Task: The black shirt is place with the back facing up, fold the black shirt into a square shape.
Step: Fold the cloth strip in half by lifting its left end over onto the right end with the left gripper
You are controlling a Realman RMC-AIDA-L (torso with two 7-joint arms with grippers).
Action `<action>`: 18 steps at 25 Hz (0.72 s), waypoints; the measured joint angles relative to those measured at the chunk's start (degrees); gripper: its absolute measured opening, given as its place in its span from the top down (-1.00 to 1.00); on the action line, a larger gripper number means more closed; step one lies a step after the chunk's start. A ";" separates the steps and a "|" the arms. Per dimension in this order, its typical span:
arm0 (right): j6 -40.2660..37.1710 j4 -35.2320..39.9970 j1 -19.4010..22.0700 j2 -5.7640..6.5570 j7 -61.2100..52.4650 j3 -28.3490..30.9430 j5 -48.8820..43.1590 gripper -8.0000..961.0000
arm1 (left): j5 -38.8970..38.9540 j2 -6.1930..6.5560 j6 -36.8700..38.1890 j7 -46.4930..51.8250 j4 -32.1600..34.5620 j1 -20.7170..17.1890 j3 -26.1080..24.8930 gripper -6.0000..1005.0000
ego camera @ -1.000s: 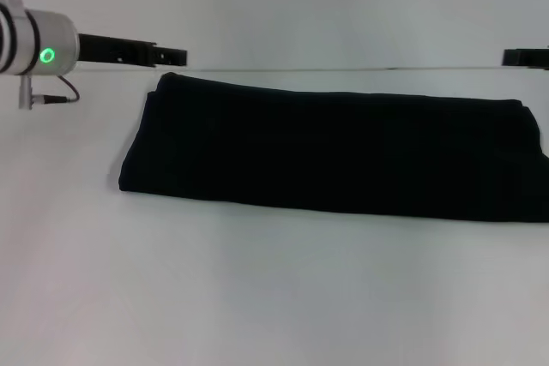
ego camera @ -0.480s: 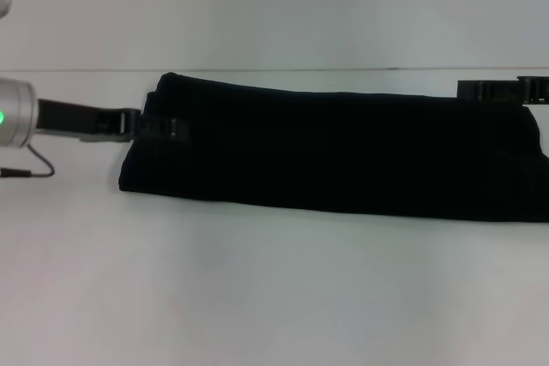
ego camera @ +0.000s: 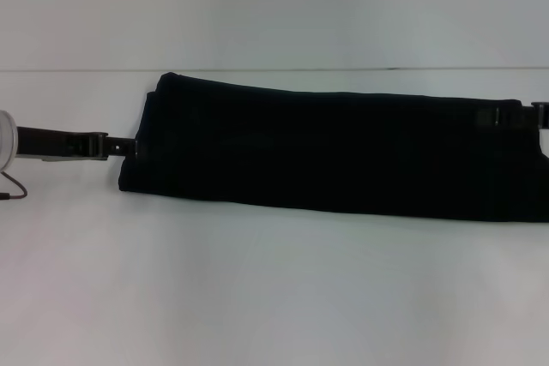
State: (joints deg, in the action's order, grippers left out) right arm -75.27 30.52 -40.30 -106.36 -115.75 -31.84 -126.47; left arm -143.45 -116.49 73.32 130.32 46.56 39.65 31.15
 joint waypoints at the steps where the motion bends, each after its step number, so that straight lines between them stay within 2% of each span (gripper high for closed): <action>1: 0.08 -0.02 0.17 -0.12 -0.02 0.05 -0.03 -0.24 | -0.38 -0.07 -1.33 0.00 -0.47 -0.01 0.23 -0.63; 8: 0.79 -0.12 0.33 -0.31 -0.05 0.32 -0.07 -0.23 | -2.43 -0.23 -7.24 -0.07 -4.06 0.39 2.37 -0.63; 18: 1.80 -0.12 0.14 -0.43 -0.27 0.38 -0.09 -0.23 | -2.76 -0.99 -7.79 -0.07 -5.02 0.61 6.62 -0.63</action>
State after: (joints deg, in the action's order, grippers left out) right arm -73.47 30.41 -40.16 -106.79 -116.02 -31.46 -126.56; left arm -146.21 -117.48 65.53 130.25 41.54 40.25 37.77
